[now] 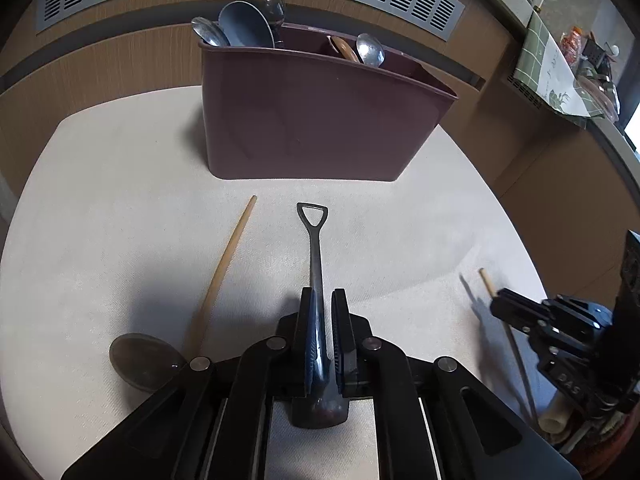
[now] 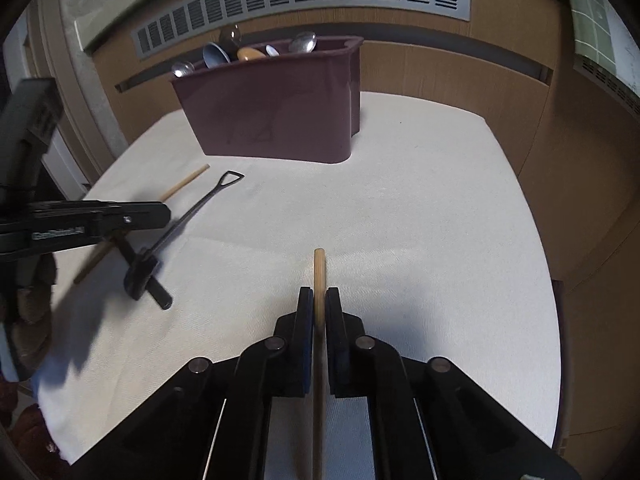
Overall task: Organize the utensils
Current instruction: 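Grasp the metal shovel-shaped utensil by its handle with the left gripper while the right gripper holds the chopstick, then carry the chopstick and shovel over the maroon caddy and open both grippers to drop them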
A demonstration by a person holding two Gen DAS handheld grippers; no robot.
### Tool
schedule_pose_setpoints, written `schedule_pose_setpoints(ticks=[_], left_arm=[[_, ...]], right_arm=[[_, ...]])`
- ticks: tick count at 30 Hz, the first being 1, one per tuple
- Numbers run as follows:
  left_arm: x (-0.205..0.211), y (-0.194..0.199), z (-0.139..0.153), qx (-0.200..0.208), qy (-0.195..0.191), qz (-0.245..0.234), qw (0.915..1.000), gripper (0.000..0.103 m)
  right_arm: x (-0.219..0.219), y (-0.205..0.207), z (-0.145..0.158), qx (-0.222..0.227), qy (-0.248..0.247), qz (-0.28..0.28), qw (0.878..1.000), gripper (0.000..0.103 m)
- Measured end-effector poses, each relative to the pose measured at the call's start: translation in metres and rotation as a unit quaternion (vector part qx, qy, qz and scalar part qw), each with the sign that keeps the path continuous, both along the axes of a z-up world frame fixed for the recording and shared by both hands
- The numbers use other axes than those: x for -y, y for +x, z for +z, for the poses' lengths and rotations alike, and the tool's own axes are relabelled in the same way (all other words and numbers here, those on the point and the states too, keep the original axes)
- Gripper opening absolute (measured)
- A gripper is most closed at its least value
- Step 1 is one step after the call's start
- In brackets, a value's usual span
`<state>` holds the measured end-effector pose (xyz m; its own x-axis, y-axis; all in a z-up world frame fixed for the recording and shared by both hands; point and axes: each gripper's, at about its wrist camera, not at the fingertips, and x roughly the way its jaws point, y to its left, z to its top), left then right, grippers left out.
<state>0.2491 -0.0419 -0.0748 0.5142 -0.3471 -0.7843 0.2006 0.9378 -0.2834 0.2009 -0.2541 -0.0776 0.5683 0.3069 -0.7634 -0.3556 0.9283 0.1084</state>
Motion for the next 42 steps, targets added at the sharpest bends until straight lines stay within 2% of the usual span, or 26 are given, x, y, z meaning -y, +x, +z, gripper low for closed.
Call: schedule_pose_setpoints(ticks=[8, 12, 14, 18, 23, 29, 33, 37, 40, 42], left_arm=[[0.025, 0.021, -0.012, -0.004, 0.074, -0.008, 0.9972, 0.009], [0.033, 0.028, -0.010, -0.008, 0.086, -0.009, 0.9962, 0.006], [0.033, 0.025, -0.006, -0.002, 0.073, -0.008, 0.9973, 0.006], [0.018, 0.003, 0.023, 0.040, 0.020, 0.001, 0.9990, 0.004], [-0.007, -0.032, 0.062, 0.094, -0.041, 0.028, 0.9944, 0.002], [-0.029, -0.055, 0.086, 0.127, -0.060, 0.036, 0.9893, 0.002], [-0.027, -0.058, 0.095, 0.141, -0.065, 0.037, 0.9872, 0.002], [-0.036, -0.057, 0.087, 0.131, -0.053, 0.056, 0.9883, 0.002], [-0.038, -0.050, 0.064, 0.094, -0.053, 0.050, 0.9929, 0.005], [-0.037, -0.041, 0.042, 0.050, -0.066, 0.036, 0.9959, 0.009]], right_arm=[[0.011, -0.011, 0.003, 0.003, 0.015, -0.018, 1.000, 0.005], [0.010, -0.011, 0.006, 0.015, 0.013, -0.021, 1.000, 0.005], [0.010, -0.012, 0.011, 0.023, 0.017, -0.023, 0.999, 0.005], [0.013, -0.016, 0.026, 0.042, 0.025, -0.029, 0.998, 0.005], [0.019, -0.022, 0.050, 0.066, 0.048, -0.036, 0.996, 0.005], [0.010, -0.031, 0.075, 0.093, 0.054, -0.028, 0.994, 0.005], [0.004, -0.037, 0.084, 0.104, 0.047, -0.022, 0.993, 0.005], [0.001, -0.043, 0.089, 0.114, 0.031, -0.023, 0.993, 0.005], [0.003, -0.046, 0.084, 0.108, 0.031, -0.023, 0.993, 0.005], [0.005, -0.046, 0.076, 0.095, 0.031, -0.025, 0.995, 0.005]])
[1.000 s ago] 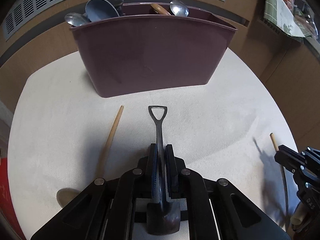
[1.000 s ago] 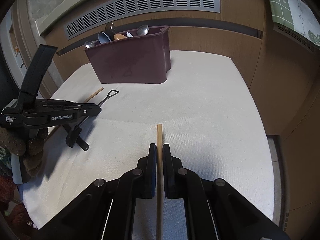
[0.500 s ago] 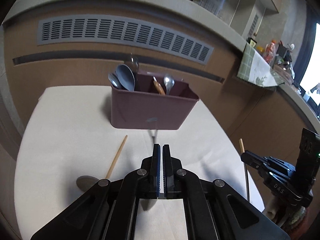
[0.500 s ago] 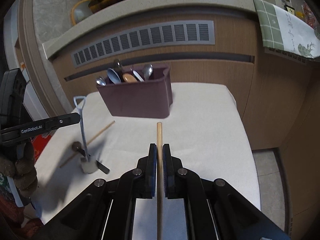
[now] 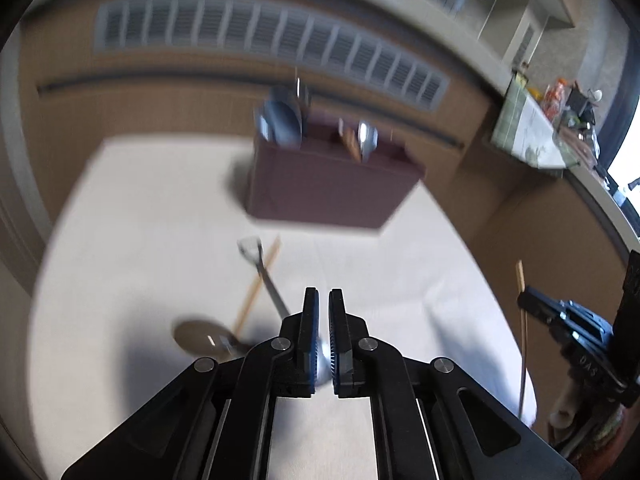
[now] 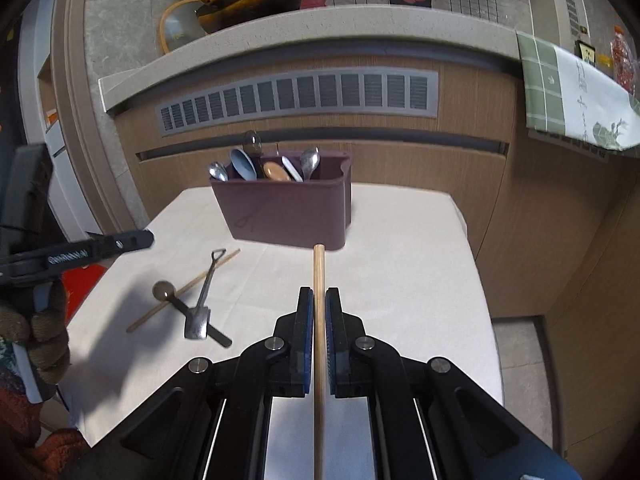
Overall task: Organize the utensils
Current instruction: 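Carry the chopstick and shovel over the maroon caddy and open both grippers to drop them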
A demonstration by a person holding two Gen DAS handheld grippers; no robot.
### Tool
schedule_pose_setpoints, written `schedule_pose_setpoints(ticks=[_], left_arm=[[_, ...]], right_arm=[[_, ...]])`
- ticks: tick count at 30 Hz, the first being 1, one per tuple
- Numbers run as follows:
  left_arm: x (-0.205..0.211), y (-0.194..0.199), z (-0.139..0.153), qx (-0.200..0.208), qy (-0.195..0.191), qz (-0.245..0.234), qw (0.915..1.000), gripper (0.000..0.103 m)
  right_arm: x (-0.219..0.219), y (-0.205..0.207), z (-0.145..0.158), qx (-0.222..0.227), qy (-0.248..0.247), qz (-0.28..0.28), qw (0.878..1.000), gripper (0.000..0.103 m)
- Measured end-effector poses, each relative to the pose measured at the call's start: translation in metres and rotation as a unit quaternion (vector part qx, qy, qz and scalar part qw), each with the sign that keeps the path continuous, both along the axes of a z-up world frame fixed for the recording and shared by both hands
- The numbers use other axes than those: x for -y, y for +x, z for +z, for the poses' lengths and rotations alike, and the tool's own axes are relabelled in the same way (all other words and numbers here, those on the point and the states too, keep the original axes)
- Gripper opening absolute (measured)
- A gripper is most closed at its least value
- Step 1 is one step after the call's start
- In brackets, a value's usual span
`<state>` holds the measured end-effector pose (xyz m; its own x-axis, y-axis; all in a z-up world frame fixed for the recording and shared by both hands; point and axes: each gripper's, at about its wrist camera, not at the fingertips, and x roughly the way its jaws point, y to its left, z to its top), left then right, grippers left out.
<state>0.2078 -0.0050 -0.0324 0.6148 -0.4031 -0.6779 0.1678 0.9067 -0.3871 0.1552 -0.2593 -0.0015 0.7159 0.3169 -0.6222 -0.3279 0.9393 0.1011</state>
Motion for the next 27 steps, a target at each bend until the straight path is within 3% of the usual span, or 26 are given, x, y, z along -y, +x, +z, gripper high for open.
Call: schedule_pose_setpoints(ticks=[1, 3, 5, 12, 14, 17, 19, 27], left_arm=[[0.001, 0.003, -0.009, -0.017, -0.007, -0.003, 0.9998, 0.010], [0.005, 0.012, -0.024, -0.045, -0.021, -0.001, 0.9988, 0.027], [0.010, 0.022, -0.033, -0.063, -0.018, 0.012, 0.9978, 0.032], [0.035, 0.056, -0.052, -0.100, 0.053, 0.047, 0.9924, 0.029], [0.045, 0.060, -0.051, -0.092, 0.078, 0.041, 0.9918, 0.028], [0.058, 0.068, -0.052, -0.084, 0.103, 0.035, 0.9905, 0.008], [0.063, 0.069, -0.050, -0.075, 0.110, 0.026, 0.9907, 0.005], [0.057, 0.008, 0.014, 0.017, 0.035, 0.028, 0.9988, 0.001]], right_arm=[[0.001, 0.001, -0.004, -0.006, 0.000, -0.001, 1.000, 0.005], [0.002, 0.002, -0.013, -0.018, 0.002, -0.001, 1.000, 0.005], [0.002, 0.005, -0.020, -0.029, 0.005, -0.001, 1.000, 0.005], [0.001, 0.008, -0.030, -0.030, 0.005, 0.002, 1.000, 0.005], [0.002, 0.009, -0.031, -0.029, 0.006, 0.001, 1.000, 0.005], [0.002, 0.014, -0.034, -0.031, 0.006, 0.000, 0.999, 0.005], [0.001, 0.017, -0.033, -0.031, 0.004, -0.003, 1.000, 0.005], [0.008, 0.009, -0.005, 0.009, 0.015, -0.006, 1.000, 0.005]])
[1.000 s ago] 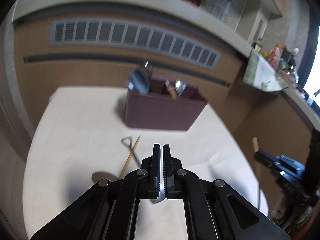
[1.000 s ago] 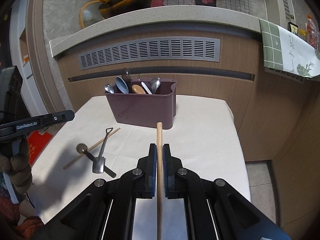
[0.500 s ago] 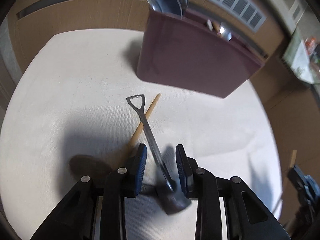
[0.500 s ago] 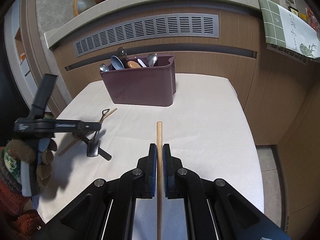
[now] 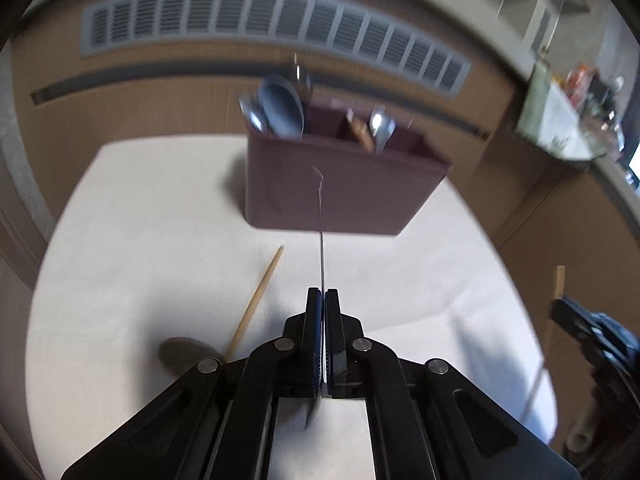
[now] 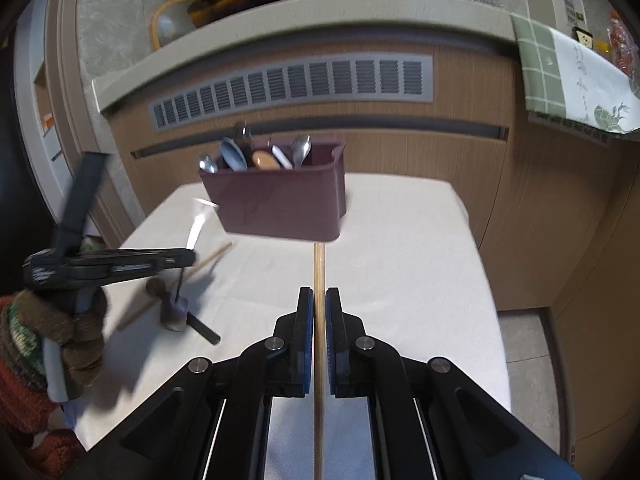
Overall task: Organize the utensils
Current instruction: 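Carry the chopstick and shovel over the maroon caddy and open both grippers to drop them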
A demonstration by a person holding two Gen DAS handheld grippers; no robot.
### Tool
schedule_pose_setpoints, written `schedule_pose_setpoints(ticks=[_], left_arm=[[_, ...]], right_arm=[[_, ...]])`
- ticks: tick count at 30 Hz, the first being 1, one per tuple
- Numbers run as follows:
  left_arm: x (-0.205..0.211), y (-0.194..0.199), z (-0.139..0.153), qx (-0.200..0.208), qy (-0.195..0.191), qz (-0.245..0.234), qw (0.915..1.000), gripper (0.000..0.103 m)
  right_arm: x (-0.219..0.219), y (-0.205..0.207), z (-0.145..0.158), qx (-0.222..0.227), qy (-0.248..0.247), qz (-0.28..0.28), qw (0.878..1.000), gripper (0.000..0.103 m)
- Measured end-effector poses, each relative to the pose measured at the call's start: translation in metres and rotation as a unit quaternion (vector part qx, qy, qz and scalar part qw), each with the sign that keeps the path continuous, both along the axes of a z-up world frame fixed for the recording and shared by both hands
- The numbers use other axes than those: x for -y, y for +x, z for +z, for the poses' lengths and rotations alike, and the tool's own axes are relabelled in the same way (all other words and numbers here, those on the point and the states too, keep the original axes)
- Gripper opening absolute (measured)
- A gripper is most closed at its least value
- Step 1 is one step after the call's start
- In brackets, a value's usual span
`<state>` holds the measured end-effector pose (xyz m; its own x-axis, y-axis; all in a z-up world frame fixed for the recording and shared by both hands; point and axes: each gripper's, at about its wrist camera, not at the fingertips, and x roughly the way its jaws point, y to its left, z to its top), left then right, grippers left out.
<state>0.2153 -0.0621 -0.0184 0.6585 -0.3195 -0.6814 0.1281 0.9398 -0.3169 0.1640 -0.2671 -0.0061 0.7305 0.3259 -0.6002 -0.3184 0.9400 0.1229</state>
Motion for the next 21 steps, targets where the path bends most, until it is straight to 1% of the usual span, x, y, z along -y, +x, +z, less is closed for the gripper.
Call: schedule_pose_setpoints(ticks=[2, 5, 11, 14, 16, 17, 19, 20, 21], left_arm=[[-0.013, -0.013, 0.011, 0.021, -0.012, -0.002, 0.9997, 0.001], [-0.021, -0.018, 0.027, 0.048, -0.012, -0.003, 0.9988, 0.001], [-0.032, -0.017, 0.036, 0.055, -0.026, -0.005, 0.9981, 0.001], [-0.034, -0.019, 0.055, 0.078, -0.029, -0.007, 0.9966, 0.001], [-0.035, -0.016, 0.077, 0.096, -0.025, -0.009, 0.9951, 0.001], [-0.036, -0.011, 0.095, 0.111, -0.022, -0.009, 0.9935, 0.001], [-0.039, -0.007, 0.125, 0.140, -0.019, -0.009, 0.9900, 0.001], [-0.039, -0.004, 0.147, 0.163, -0.015, -0.011, 0.9864, 0.001], [-0.040, -0.002, 0.162, 0.177, -0.012, -0.012, 0.9841, 0.001]], right_arm=[[0.001, -0.001, 0.006, 0.004, 0.009, -0.003, 1.000, 0.005], [0.000, -0.003, 0.014, 0.010, 0.020, 0.002, 1.000, 0.005], [-0.007, -0.004, 0.019, 0.014, 0.014, 0.005, 1.000, 0.005], [-0.008, -0.001, 0.024, 0.019, 0.018, 0.005, 1.000, 0.005], [-0.009, 0.007, 0.032, 0.019, 0.023, 0.007, 1.000, 0.005], [-0.010, 0.014, 0.043, 0.026, 0.024, 0.007, 0.999, 0.005], [-0.011, 0.025, 0.074, 0.057, 0.028, 0.004, 0.998, 0.005], [-0.011, 0.030, 0.094, 0.078, 0.032, 0.004, 0.996, 0.005], [-0.011, 0.035, 0.118, 0.103, 0.037, 0.003, 0.994, 0.005]])
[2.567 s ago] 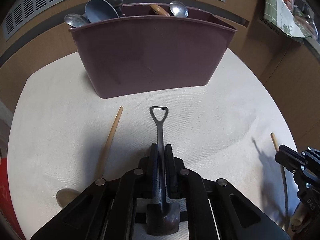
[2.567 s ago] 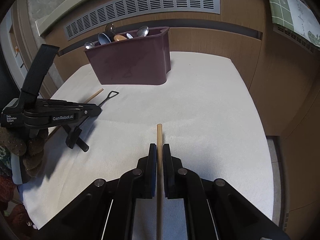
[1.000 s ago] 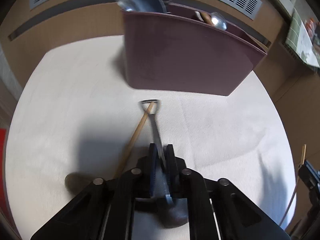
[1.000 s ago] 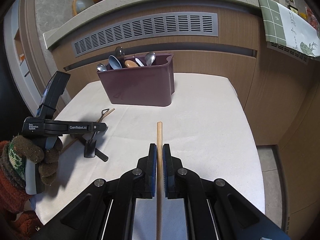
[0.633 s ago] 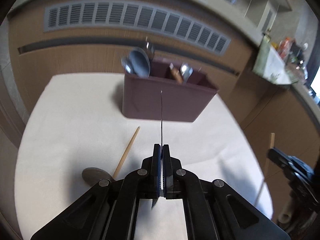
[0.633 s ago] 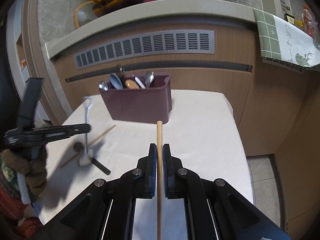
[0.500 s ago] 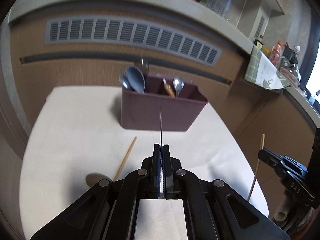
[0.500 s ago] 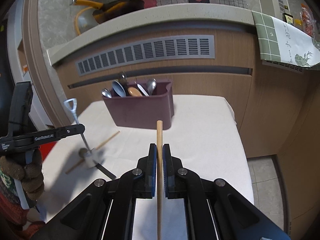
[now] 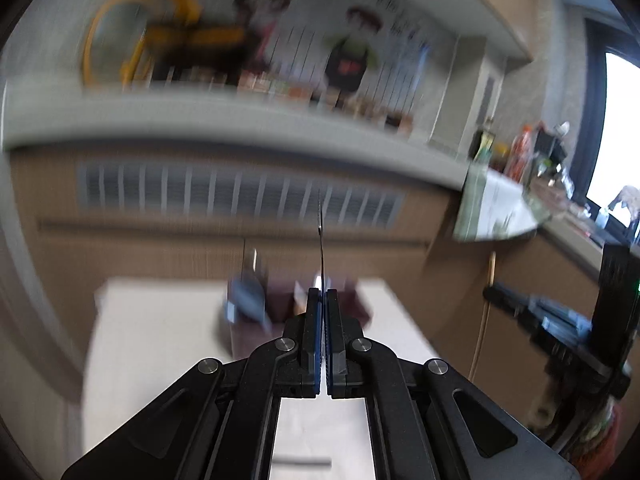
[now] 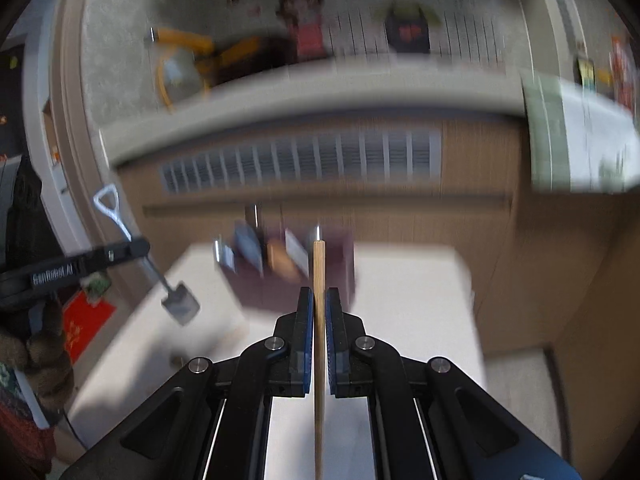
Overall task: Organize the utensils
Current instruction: 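Carry the chopstick and shovel over the maroon caddy and open both grippers to drop them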
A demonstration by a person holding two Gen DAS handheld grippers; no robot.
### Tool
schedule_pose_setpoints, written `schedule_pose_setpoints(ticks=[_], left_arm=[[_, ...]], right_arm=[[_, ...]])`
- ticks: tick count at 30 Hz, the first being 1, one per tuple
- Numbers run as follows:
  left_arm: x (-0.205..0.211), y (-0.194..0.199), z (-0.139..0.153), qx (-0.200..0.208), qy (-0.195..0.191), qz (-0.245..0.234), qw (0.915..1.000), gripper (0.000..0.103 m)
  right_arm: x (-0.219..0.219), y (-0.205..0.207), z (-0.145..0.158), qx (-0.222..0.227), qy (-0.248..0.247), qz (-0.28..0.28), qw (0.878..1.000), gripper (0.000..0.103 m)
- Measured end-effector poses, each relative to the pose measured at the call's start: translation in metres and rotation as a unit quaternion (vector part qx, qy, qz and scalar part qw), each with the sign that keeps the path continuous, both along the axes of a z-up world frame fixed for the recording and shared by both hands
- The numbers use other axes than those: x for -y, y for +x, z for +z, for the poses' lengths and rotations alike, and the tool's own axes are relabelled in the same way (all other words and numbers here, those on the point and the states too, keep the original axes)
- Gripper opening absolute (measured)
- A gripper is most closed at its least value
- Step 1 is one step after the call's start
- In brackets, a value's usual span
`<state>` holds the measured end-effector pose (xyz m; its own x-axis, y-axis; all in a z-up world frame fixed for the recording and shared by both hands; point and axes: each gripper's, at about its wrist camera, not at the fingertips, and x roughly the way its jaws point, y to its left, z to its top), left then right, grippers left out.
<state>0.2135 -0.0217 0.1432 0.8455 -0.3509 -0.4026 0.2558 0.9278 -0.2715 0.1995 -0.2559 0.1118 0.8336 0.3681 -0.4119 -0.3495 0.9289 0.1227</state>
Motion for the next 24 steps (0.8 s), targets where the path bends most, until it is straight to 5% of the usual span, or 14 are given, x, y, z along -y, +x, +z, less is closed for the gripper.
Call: schedule_pose_setpoints(ticks=[4, 8, 14, 24], left_arm=[[-0.003, 0.018, 0.041, 0.047, 0.000, 0.002, 0.9989, 0.001], [-0.013, 0.051, 0.045, 0.057, -0.010, 0.009, 0.9983, 0.001], [-0.032, 0.109, 0.002, 0.001, -0.041, 0.008, 0.9991, 0.001], [-0.032, 0.152, -0.069, -0.075, -0.073, -0.023, 0.9942, 0.002]], right_arm=[[-0.001, 0.019, 0.075, 0.098, 0.019, -0.022, 0.995, 0.005], [-0.013, 0.048, 0.097, 0.135, 0.043, -0.010, 0.990, 0.005], [-0.043, 0.098, 0.069, 0.132, 0.031, -0.005, 0.991, 0.005], [-0.065, 0.142, 0.000, 0.096, 0.006, -0.013, 0.995, 0.005]])
